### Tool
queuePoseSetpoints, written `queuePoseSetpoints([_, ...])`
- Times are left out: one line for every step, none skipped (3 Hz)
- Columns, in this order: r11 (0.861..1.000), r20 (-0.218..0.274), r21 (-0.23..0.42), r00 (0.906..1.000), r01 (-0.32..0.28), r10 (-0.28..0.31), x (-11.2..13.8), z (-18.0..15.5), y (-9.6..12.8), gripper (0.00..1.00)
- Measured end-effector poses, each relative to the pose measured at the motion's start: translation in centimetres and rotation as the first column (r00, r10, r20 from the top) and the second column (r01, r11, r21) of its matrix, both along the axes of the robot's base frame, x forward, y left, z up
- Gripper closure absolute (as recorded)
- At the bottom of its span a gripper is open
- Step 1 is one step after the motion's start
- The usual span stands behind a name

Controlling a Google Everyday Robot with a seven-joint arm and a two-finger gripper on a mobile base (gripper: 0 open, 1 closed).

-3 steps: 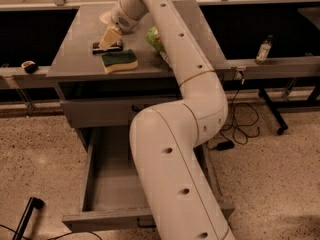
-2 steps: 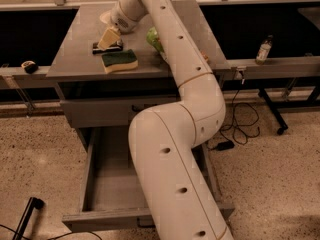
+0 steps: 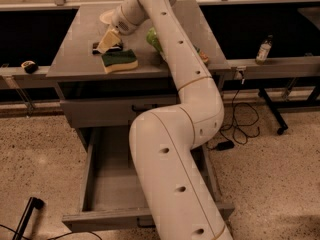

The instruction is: Place rxbar chocolate into middle drawer

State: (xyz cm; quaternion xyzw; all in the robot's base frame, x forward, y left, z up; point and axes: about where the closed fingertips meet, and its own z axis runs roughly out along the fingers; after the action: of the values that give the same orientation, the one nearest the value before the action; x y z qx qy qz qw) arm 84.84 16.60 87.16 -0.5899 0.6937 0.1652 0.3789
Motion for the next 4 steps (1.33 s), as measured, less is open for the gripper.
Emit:
queuePoseSetpoints([1.000,-0.023,-0.002,0.9997,0.006,-0.006,0.0,-0.9,-0.2,0.28])
queuePoseSetpoints([1.000,-0.036,-0.003,0.9993,0.008,-0.008,-0.1,-1.3,-0.2,0.26])
queuePoseSetpoints([1.000,-0.055,0.004,0.9985,0.001,-0.001,-0.2,-2.2,0.2,0.24])
queuePoseSetpoints([1.000,-0.073,0.009,0.9973,-0.005,0.006,-0.3,-2.8,0.6,0.24])
